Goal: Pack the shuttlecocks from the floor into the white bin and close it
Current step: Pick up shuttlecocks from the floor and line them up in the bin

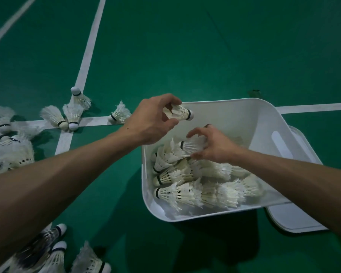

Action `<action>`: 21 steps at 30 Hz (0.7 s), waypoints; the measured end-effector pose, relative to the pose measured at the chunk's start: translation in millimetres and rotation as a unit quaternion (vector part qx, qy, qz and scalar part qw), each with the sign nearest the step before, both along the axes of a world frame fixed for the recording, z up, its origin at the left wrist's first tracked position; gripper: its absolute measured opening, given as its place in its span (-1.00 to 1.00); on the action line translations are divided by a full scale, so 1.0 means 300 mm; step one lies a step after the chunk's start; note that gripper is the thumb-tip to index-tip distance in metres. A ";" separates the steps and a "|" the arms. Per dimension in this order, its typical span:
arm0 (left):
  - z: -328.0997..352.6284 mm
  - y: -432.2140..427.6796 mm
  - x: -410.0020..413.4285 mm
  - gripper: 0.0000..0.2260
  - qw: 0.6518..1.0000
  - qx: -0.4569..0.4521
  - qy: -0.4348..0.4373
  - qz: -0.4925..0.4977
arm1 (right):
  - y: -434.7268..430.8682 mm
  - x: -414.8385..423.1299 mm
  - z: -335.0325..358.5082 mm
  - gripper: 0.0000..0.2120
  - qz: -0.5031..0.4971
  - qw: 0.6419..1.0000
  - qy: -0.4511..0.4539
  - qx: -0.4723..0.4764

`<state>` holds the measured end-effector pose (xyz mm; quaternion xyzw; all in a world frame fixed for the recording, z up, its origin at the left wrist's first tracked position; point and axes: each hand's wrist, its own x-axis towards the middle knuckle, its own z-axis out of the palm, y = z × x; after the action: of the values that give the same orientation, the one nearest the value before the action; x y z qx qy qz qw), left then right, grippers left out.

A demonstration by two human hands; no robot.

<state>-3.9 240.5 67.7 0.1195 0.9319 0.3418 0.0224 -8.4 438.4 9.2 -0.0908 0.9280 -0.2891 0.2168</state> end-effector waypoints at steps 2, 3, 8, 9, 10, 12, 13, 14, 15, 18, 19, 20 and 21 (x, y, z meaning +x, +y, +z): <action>0.001 0.000 0.002 -0.66 1.000 0.000 0.003 -0.001 | 0.011 0.000 0.001 -0.43 -0.032 0.997 -0.021 -0.065; 0.001 0.000 0.002 -0.66 1.000 -0.001 0.005 -0.001 | 0.016 -0.001 0.002 -0.44 -0.043 0.995 -0.029 -0.085; 0.001 0.000 0.001 -0.66 1.000 -0.001 0.005 -0.004 | -0.001 -0.013 -0.014 -0.51 -0.052 0.993 -0.024 -0.107; 0.000 0.001 0.001 -0.65 1.000 0.000 0.004 -0.005 | -0.012 -0.013 -0.024 -0.50 -0.047 0.993 -0.024 -0.106; -0.001 0.003 0.002 -0.65 1.000 0.001 0.003 -0.005 | -0.023 -0.011 -0.032 -0.49 -0.048 0.993 -0.027 -0.109; -0.004 0.006 0.001 -0.63 1.000 0.002 0.003 -0.007 | -0.035 -0.006 -0.042 -0.48 -0.054 0.992 -0.027 -0.109; -0.004 0.007 0.002 -0.61 1.000 0.005 0.003 -0.007 | -0.034 -0.005 -0.042 -0.47 -0.052 0.994 -0.020 -0.094; -0.003 0.009 0.002 -0.58 1.000 0.010 0.001 -0.007 | -0.030 -0.002 -0.038 -0.43 -0.047 0.996 -0.015 -0.076; -0.002 0.011 0.005 -0.56 1.000 0.016 -0.001 -0.009 | -0.023 0.001 -0.036 -0.38 -0.048 0.996 -0.018 -0.068; 0.002 0.016 0.014 -0.56 0.999 0.032 0.007 -0.018 | 0.002 0.016 -0.029 -0.21 -0.061 0.994 -0.043 -0.079; 0.003 0.019 0.015 -0.60 0.999 0.035 0.008 -0.019 | 0.009 0.020 -0.029 -0.19 -0.061 0.994 -0.043 -0.081; 0.005 0.023 0.017 -0.66 0.999 0.036 0.008 -0.022 | 0.018 0.023 -0.026 -0.19 -0.064 0.993 -0.040 -0.086; 0.008 0.027 0.018 -0.73 0.999 0.033 0.012 -0.027 | 0.027 0.025 -0.021 -0.19 -0.072 0.992 -0.035 -0.096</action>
<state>1.5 248.6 70.1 0.1492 0.9169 0.3699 0.0159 -1.0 446.5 2.8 -0.0339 0.8918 -0.3950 0.2178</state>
